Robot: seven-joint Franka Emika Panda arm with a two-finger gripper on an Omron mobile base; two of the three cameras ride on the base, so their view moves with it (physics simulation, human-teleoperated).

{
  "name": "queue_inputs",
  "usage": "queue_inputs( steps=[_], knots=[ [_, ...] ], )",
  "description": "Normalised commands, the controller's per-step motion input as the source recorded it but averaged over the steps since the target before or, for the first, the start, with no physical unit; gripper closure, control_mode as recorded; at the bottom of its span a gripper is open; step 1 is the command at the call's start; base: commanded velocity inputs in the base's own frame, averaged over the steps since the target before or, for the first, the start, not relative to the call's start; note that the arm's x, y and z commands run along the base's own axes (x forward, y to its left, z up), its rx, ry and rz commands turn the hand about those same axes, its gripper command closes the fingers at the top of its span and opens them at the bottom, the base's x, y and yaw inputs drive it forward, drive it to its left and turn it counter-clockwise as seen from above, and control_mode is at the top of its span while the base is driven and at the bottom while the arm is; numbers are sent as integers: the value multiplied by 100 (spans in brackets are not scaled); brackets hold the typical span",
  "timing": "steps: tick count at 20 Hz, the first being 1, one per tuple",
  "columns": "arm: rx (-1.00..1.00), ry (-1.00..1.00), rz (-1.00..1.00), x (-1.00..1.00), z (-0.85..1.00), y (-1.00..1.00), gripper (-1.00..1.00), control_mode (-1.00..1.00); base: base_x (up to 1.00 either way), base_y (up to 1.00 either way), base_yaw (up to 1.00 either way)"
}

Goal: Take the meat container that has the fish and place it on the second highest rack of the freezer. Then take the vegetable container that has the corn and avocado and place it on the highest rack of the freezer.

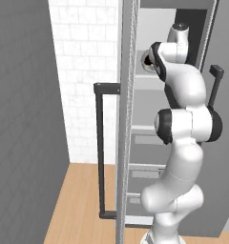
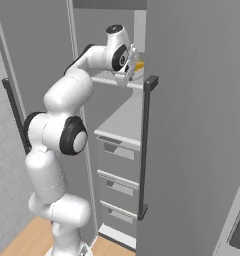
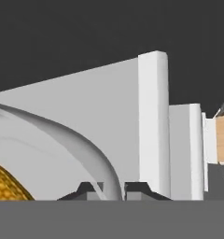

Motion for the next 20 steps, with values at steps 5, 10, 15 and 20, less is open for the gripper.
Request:
queue_inputs(
  steps=[5, 10, 15, 20],
  knots=[
    [-6, -4, 0, 1, -6, 1, -100, -100, 0, 0, 0],
    [-12, -26, 0, -80, -15, 51, -100, -100, 0, 0, 0],
    [-12, -22, 0, -100, -94, 71, -100, -100, 0, 0, 0],
    [-6, -9, 0, -100, -100, -1, -100, -100, 0, 0, 0]
  ],
)
